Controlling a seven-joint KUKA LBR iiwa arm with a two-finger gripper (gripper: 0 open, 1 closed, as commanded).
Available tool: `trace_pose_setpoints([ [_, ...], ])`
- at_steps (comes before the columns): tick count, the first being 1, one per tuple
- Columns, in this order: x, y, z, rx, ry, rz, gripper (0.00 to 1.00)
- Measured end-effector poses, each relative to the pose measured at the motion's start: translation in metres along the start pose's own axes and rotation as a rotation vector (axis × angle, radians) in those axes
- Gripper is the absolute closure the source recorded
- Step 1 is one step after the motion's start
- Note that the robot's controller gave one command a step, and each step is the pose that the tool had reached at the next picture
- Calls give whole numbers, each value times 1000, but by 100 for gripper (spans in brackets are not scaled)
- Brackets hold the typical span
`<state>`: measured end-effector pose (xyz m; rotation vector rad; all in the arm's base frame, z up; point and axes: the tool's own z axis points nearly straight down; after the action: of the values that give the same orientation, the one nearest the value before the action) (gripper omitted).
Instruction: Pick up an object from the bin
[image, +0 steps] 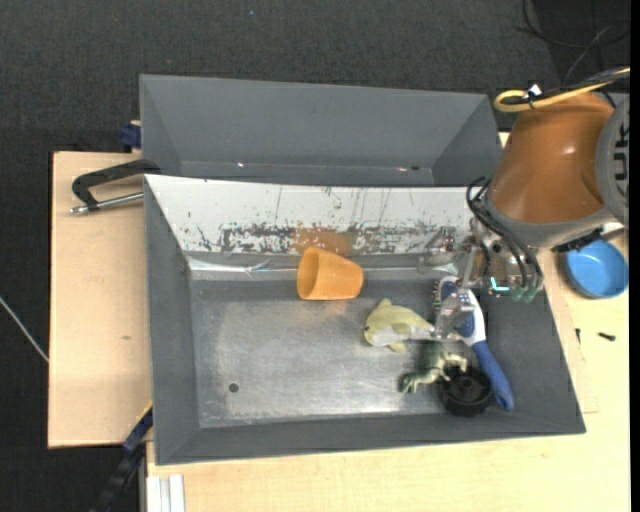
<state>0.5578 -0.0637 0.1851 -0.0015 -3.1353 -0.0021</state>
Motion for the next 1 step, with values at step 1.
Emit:
trace_pose_setpoints([
  [1, 23, -8, 111, -2, -16, 149, 0],
])
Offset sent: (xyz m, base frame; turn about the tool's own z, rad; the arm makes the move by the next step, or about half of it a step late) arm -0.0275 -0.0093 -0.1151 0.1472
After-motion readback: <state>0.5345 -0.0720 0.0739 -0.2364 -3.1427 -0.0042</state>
